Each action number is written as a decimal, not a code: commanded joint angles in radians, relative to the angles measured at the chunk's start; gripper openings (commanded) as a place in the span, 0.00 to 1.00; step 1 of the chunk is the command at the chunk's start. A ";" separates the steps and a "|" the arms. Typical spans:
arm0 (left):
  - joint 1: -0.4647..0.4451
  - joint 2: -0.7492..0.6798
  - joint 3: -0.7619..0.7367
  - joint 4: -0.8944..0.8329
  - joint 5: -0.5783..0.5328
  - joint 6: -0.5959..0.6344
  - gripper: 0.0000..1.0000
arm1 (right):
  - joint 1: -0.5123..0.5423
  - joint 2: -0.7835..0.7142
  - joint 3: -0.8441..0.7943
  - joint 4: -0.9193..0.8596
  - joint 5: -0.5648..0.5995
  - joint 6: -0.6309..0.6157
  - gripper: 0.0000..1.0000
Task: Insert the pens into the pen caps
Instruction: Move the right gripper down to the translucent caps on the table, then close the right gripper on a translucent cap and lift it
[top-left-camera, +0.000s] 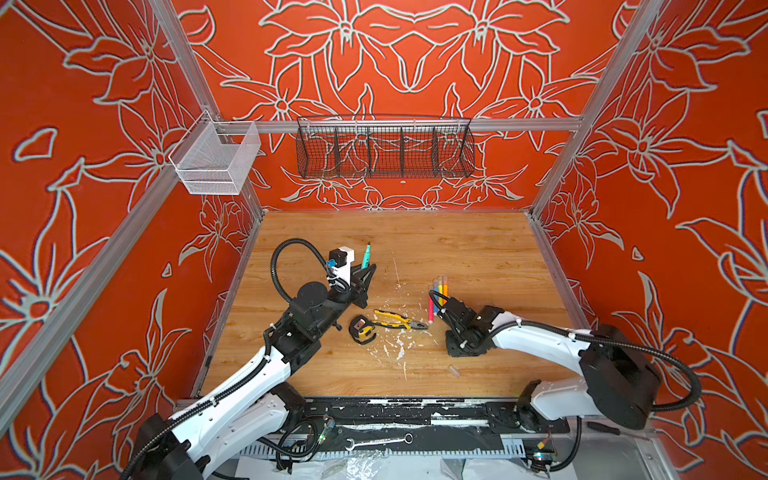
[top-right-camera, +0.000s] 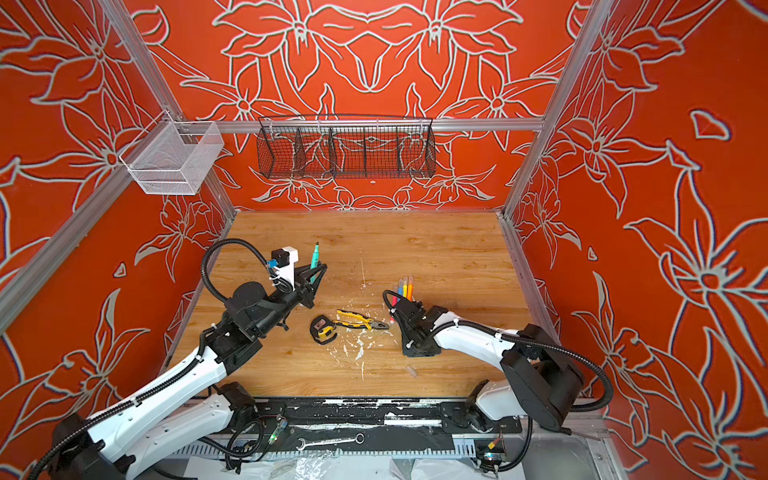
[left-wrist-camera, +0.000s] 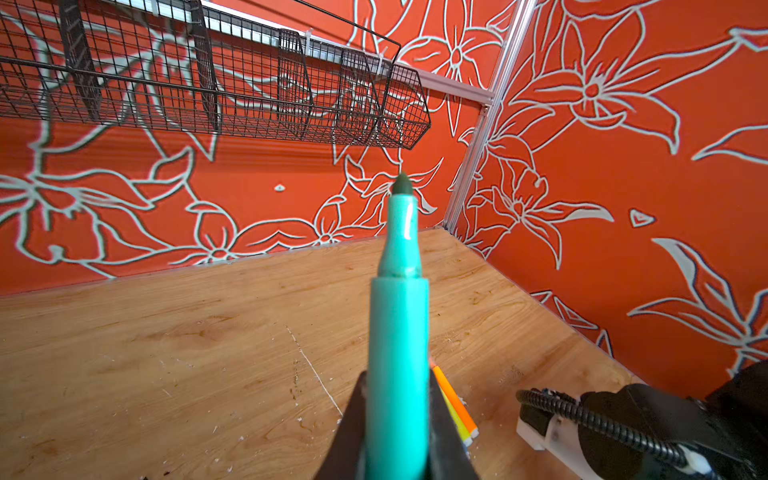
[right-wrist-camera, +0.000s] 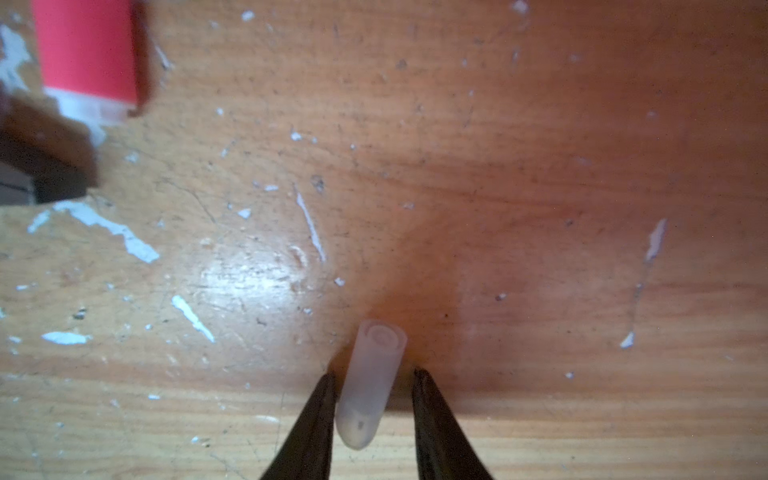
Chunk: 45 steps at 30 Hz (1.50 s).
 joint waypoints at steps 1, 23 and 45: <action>0.005 -0.010 -0.002 0.027 0.008 0.008 0.00 | -0.011 0.040 -0.048 0.028 -0.006 -0.002 0.33; 0.004 -0.013 -0.002 0.025 0.016 0.005 0.00 | -0.017 0.094 -0.057 0.104 -0.018 0.001 0.23; 0.003 -0.019 -0.002 0.021 0.018 0.006 0.00 | -0.017 0.076 -0.063 0.104 -0.026 0.003 0.14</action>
